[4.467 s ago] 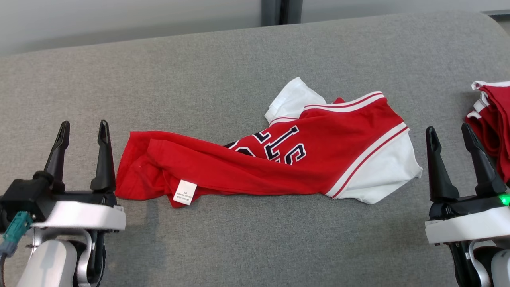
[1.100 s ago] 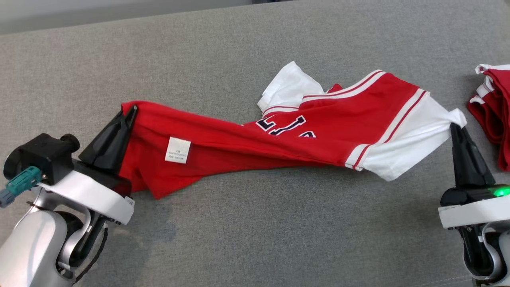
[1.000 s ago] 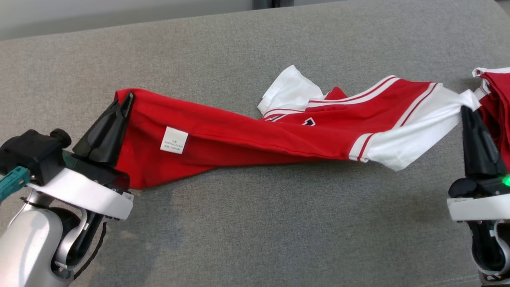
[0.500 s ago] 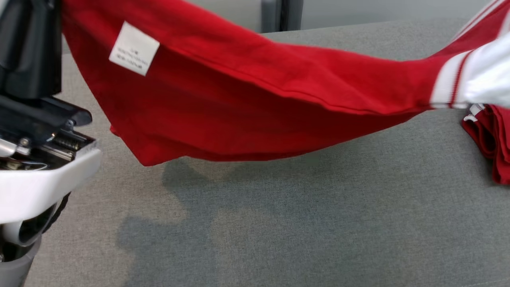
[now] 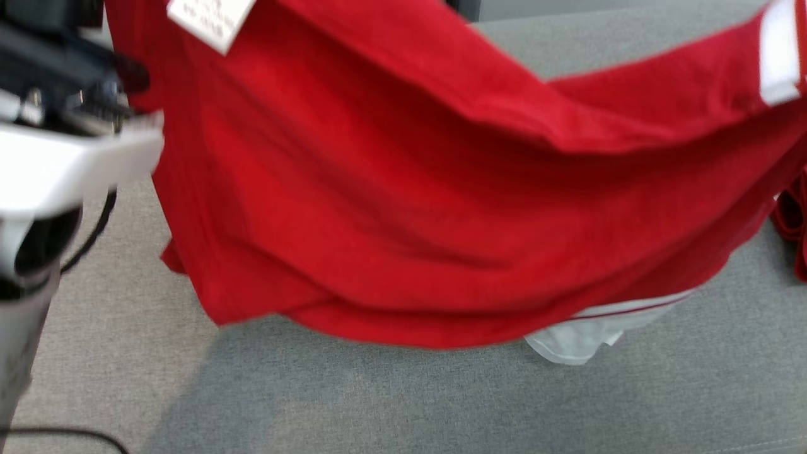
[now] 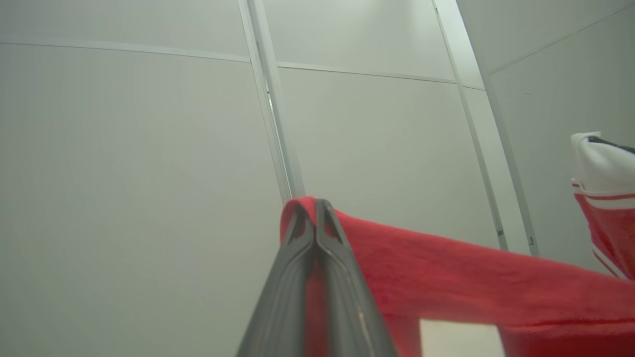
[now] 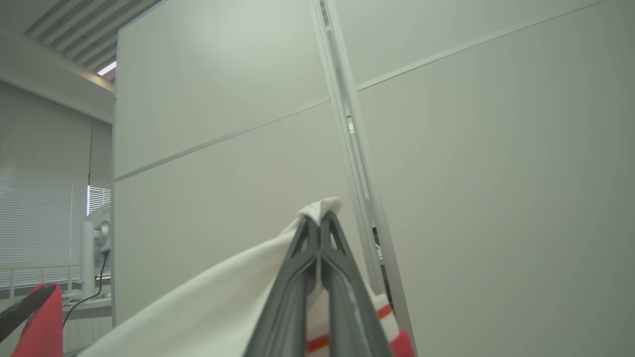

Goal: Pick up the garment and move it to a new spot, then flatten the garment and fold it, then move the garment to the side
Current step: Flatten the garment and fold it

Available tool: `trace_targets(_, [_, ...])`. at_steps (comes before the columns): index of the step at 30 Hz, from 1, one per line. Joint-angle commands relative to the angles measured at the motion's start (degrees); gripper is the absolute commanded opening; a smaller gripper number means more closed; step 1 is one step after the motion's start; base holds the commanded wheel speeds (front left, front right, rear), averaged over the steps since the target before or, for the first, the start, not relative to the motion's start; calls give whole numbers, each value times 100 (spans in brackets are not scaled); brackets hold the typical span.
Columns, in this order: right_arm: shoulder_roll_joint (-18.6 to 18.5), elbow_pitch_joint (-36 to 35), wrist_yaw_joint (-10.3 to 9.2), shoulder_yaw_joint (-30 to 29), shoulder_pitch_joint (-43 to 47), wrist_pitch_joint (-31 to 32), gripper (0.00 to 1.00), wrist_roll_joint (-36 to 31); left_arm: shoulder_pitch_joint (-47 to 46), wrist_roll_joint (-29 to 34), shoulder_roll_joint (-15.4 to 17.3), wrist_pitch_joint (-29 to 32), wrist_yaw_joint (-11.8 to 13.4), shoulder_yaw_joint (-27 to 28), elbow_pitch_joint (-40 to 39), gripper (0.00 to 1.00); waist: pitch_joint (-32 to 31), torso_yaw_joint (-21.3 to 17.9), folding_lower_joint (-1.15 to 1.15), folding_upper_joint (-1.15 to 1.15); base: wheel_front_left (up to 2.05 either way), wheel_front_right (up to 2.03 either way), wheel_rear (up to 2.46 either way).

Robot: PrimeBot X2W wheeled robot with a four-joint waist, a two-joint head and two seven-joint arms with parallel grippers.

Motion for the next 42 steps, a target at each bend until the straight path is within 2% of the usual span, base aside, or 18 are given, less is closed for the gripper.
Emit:
trace_targets(1, [-83,200,1,41,-225,-28,0,-62,-237,-63,-53,-23,-102,-38,225,0,153,-3,0,0,0,0,0])
trace_targets(6, [-171,1450,1,441,-1385,-102,0,-42,-1359,-63,-258,-160,-630,-277,1635,0,522,-16,0,0,0,0,0])
trace_targets(9, [-193,2311,1,727,-2168,-282,0,-89,-2116,65,-351,-307,-806,-383,2544,0,691,-18,0,0,0,0,0])
trace_targets(17, [-47,4555,1,1396,-3991,-992,0,-60,-3673,267,-555,-611,-986,-549,5017,0,876,-62,0,0,0,0,0])
trace_targets(20, [91,5496,1,1532,-4412,-1144,0,-45,-3901,50,-725,-380,-995,-534,5947,0,913,-83,0,0,0,0,0])
trace_targets(25, [253,6755,1,1736,-4676,-1205,0,68,-3860,-351,-949,-78,-1063,-571,7035,0,1017,-85,0,0,0,0,0])
trace_targets(28, [224,7116,1,1901,-4634,-1221,0,191,-3692,-584,-1083,-71,-1083,-644,7354,0,1160,-49,0,0,0,0,0])
trace_targets(31, [92,7227,1,2067,-4323,-1229,0,432,-3349,-868,-1199,-136,-1088,-855,7335,0,1250,14,0,0,0,0,0])
trace_targets(35, [-139,6990,1,2410,-3573,-1182,0,774,-2586,-1322,-1265,-483,-1080,-1118,7100,0,1274,105,0,0,0,0,0])
trace_targets(38, [-288,6784,1,2566,-3041,-1164,0,1000,-2134,-1368,-1246,-735,-1082,-1310,6992,0,1216,136,0,0,0,0,0])
trace_targets(42, [-499,6252,1,2843,-1731,-1232,0,1425,-1107,-1693,-1237,-1230,-1082,-1424,6811,0,965,135,0,0,0,0,0])
